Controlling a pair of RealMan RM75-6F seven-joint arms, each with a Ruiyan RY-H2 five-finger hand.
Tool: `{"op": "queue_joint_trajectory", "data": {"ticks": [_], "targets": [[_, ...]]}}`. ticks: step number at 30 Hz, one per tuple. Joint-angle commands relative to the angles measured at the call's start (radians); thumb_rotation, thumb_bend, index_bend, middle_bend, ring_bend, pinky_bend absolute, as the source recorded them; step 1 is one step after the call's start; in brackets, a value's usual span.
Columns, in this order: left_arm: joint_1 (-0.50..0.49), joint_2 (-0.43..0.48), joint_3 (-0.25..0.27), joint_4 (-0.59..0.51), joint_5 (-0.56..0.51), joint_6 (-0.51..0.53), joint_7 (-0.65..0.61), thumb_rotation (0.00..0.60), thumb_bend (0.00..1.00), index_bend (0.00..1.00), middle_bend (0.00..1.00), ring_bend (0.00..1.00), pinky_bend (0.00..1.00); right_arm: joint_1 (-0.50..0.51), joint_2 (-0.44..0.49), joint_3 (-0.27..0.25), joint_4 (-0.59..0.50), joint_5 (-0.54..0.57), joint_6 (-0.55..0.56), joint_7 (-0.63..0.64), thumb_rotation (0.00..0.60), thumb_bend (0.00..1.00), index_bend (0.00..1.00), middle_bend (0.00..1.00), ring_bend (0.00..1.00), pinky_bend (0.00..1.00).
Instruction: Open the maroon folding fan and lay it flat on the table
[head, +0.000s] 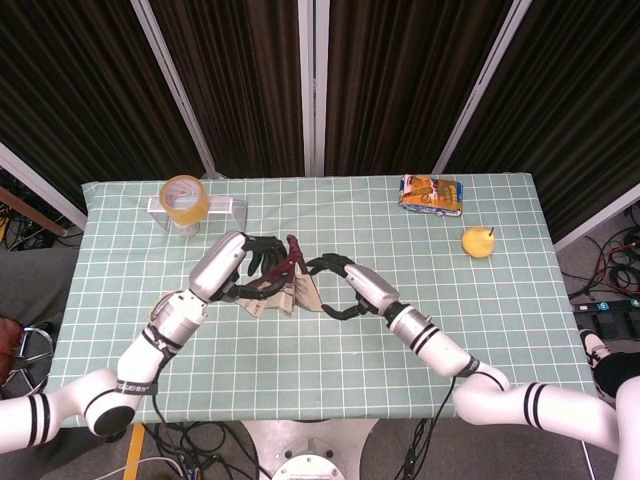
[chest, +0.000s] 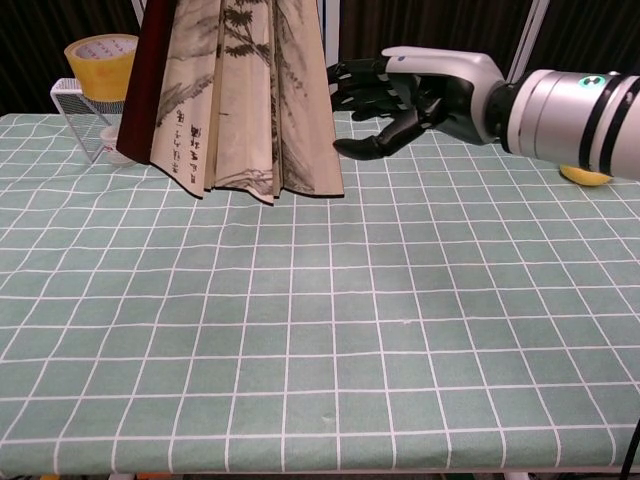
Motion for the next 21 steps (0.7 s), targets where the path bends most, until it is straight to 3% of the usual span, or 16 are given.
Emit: {"op": "queue_joint_trajectory", "data": {"ticks": [1, 6, 12, 21], "targets": [[-0.003, -0.003, -0.001, -0.003, -0.004, 0.005, 0.004, 0.600, 0.47, 0.68, 0.72, 0.68, 0.76, 0.029, -0.026, 0.014, 0.004, 0.034, -0.024, -0.035, 0.600, 0.30, 0.16, 0.25, 0.00, 0.02], [-0.009, -0.007, 0.001, -0.004, -0.009, 0.009, 0.007, 0.600, 0.47, 0.68, 0.72, 0.68, 0.76, 0.055, -0.068, 0.025, 0.019, 0.084, -0.021, -0.100, 0.600, 0.38, 0.27, 0.31, 0.03, 0.03], [-0.010, 0.001, 0.013, 0.007, -0.018, 0.003, 0.013, 0.600, 0.47, 0.68, 0.72, 0.68, 0.76, 0.069, -0.105, 0.037, 0.026, 0.167, 0.023, -0.213, 0.600, 0.62, 0.56, 0.42, 0.14, 0.10], [-0.002, 0.031, 0.047, 0.043, -0.026, -0.021, 0.027, 0.600, 0.47, 0.68, 0.72, 0.68, 0.76, 0.064, -0.066, 0.037, -0.007, 0.223, 0.047, -0.312, 0.600, 0.63, 0.64, 0.45, 0.17, 0.11]]}}
